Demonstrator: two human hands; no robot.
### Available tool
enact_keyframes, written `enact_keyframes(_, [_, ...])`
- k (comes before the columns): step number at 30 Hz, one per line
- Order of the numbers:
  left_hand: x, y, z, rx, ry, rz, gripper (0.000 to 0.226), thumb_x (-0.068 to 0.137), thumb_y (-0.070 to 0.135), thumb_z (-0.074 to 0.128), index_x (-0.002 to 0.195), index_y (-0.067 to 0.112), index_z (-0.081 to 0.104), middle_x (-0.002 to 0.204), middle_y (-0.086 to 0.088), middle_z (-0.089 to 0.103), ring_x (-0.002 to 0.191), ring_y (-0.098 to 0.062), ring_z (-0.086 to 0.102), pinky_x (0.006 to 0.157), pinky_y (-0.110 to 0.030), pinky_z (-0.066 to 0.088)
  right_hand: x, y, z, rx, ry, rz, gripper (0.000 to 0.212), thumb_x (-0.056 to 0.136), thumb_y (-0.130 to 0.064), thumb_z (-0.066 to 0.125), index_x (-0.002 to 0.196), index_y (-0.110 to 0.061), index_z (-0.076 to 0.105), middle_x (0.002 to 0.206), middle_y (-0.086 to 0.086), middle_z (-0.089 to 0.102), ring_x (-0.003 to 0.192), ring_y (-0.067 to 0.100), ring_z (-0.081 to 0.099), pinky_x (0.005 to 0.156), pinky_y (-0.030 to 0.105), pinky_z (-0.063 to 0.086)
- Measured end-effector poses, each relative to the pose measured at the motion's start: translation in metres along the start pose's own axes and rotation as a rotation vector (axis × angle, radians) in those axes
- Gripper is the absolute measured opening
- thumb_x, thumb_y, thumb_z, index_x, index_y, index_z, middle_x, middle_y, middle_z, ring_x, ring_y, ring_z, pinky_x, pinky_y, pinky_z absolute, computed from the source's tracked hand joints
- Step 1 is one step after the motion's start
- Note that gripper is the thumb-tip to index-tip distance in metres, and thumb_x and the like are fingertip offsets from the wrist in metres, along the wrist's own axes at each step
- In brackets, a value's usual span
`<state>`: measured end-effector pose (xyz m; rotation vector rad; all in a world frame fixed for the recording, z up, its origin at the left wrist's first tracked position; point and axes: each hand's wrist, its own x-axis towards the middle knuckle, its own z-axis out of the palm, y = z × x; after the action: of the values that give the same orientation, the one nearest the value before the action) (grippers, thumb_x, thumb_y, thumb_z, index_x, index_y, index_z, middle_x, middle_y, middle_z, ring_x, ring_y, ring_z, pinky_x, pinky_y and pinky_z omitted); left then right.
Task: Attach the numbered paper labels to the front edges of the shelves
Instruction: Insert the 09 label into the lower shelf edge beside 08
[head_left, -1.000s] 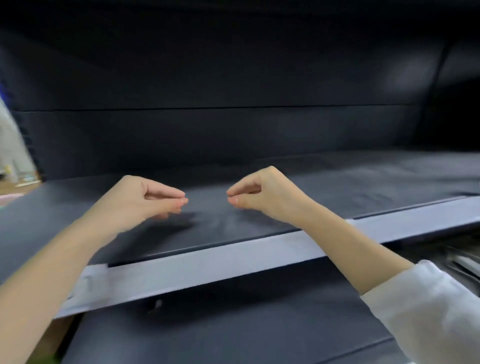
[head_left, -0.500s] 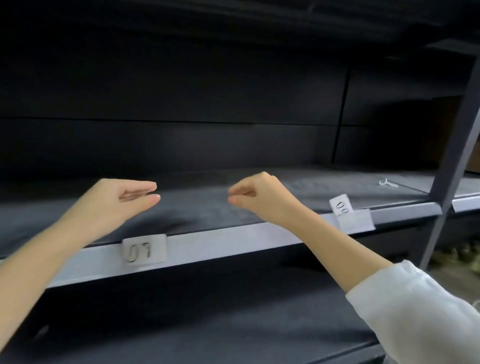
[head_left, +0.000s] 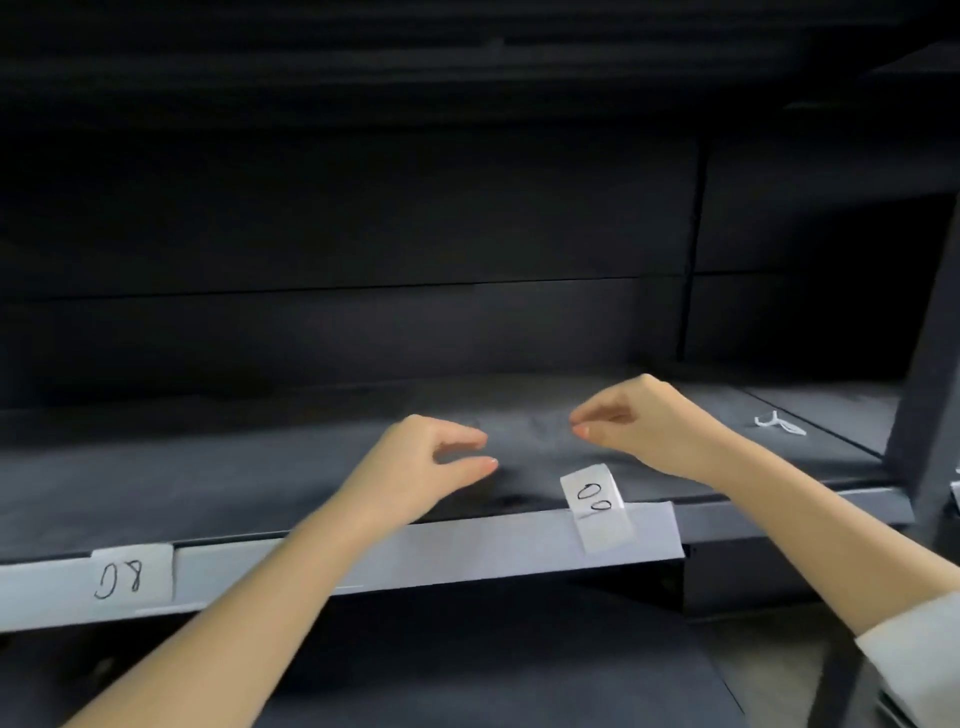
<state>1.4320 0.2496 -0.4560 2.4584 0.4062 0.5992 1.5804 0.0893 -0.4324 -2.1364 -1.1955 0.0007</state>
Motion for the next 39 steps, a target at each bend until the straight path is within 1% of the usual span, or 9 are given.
enact_keyframes(2, [0.009,0.013,0.012,0.008,-0.036,0.041,0.033,0.083,0.035,0.061,0.113,0.024,0.064,0.123,0.013,0.061,0.117,-0.004,0.052,0.104,-0.025,0.037,-0.007,0.013,0.000,0.010,0.009,0.024,0.018,0.085,-0.018,0.061,0.099,-0.013,0.071,0.090,-0.008,0.065,0.090,0.007,0.060,0.085,0.020,0.043])
enact_keyframes(6, [0.025,0.037,0.025,-0.064,-0.075,0.100,0.023,0.083,0.029,0.061,0.103,0.021,0.069,0.101,0.015,0.065,0.102,0.000,0.057,0.088,-0.015,0.041,-0.021,0.033,-0.004,0.024,0.019,0.080,0.019,0.085,-0.016,0.061,0.101,-0.012,0.071,0.090,-0.006,0.066,0.090,0.008,0.061,0.084,0.021,0.043])
enact_keyframes(12, [0.041,0.054,0.041,-0.063,-0.139,0.114,0.014,0.083,0.022,0.063,0.090,0.017,0.073,0.089,0.008,0.070,0.087,-0.003,0.062,0.079,-0.016,0.046,-0.026,0.042,-0.010,0.033,0.022,0.106,0.016,0.085,-0.014,0.061,0.096,-0.011,0.072,0.088,-0.004,0.067,0.085,0.007,0.060,0.083,0.021,0.046])
enact_keyframes(18, [0.045,0.055,0.050,-0.051,-0.208,0.123,0.012,0.082,0.016,0.063,0.085,0.012,0.074,0.089,0.001,0.074,0.075,-0.001,0.060,0.070,-0.016,0.045,-0.023,0.039,-0.001,-0.019,-0.022,0.071,0.014,0.083,-0.015,0.062,0.090,-0.013,0.074,0.082,-0.004,0.068,0.070,0.000,0.057,0.063,0.007,0.043])
enact_keyframes(21, [0.048,0.054,0.054,-0.039,-0.204,0.124,0.010,0.080,0.013,0.064,0.081,0.012,0.074,0.079,0.002,0.070,0.069,0.001,0.057,0.065,-0.015,0.043,-0.023,0.039,0.003,-0.016,-0.019,0.074,0.014,0.083,-0.014,0.062,0.087,-0.012,0.075,0.083,-0.001,0.070,0.075,0.009,0.061,0.072,0.020,0.049])
enact_keyframes(25, [0.051,0.053,0.053,-0.022,-0.232,0.111,0.011,0.082,0.012,0.063,0.086,0.012,0.073,0.088,-0.002,0.071,0.078,-0.008,0.060,0.076,-0.023,0.047,-0.023,0.039,0.006,0.004,-0.011,0.088,0.014,0.082,-0.013,0.062,0.084,-0.012,0.076,0.095,0.001,0.074,0.090,0.016,0.066,0.084,0.032,0.054])
enact_keyframes(28, [0.052,0.051,0.050,0.008,-0.250,0.105,0.012,0.082,0.011,0.062,0.086,0.012,0.073,0.085,-0.001,0.070,0.080,-0.012,0.061,0.078,-0.026,0.048,-0.024,0.040,0.007,0.011,-0.013,0.087,0.014,0.082,-0.011,0.062,0.086,-0.011,0.076,0.099,0.000,0.074,0.091,0.012,0.066,0.086,0.029,0.054])
enact_keyframes(33, [0.047,0.043,0.038,0.032,-0.224,0.073,0.010,0.079,0.014,0.065,0.075,0.017,0.073,0.079,0.002,0.070,0.080,-0.011,0.064,0.077,-0.029,0.050,-0.022,0.038,0.010,0.025,-0.020,0.083,0.014,0.081,-0.010,0.062,0.085,-0.008,0.076,0.099,-0.005,0.071,0.084,0.005,0.064,0.078,0.020,0.051])
enact_keyframes(39, [0.036,0.031,0.028,0.038,-0.221,0.010,0.019,0.078,0.017,0.067,0.060,0.027,0.068,0.072,0.008,0.069,0.071,-0.008,0.062,0.077,-0.032,0.052,-0.023,0.029,0.016,0.030,-0.058,0.086,0.011,0.079,-0.010,0.066,0.083,-0.007,0.075,0.097,-0.008,0.064,0.089,0.009,0.062,0.088,0.030,0.052])
